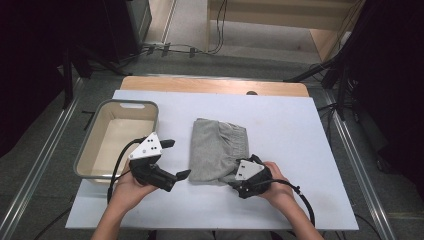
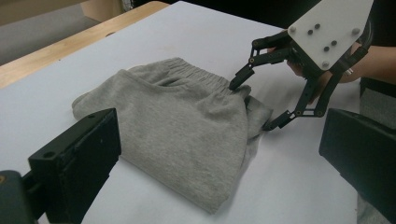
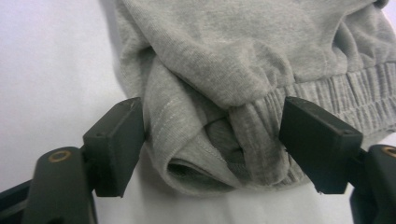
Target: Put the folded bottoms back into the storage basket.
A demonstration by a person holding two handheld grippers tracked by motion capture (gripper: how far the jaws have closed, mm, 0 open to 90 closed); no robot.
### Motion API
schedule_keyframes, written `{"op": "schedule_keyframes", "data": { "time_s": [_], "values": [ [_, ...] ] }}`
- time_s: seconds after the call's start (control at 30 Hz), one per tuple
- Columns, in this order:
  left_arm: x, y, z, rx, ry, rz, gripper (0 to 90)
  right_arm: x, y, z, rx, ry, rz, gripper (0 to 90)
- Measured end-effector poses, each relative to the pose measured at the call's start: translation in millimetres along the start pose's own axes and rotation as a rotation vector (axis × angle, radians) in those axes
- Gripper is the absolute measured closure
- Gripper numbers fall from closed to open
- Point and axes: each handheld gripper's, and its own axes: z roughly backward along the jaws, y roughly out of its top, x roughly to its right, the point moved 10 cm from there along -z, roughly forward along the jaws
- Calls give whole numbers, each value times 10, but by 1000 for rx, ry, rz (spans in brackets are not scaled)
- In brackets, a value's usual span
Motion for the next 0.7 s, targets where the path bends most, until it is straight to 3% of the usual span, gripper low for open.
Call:
{"op": "schedule_keyframes", "data": {
  "time_s": [0.47, 0.67, 0.7],
  "values": [
    [-3, -5, -5, -2, 0, -1, 0, -34, -29, -53, -18, -13, 17, 310],
    [3, -8, -17, -5, -1, 0, 0, -24, -34, -66, -17, -8, 1, 407],
    [6, -8, -20, -4, -2, 2, 0, -13, -41, -70, -21, -10, 3, 462]
  ]
}}
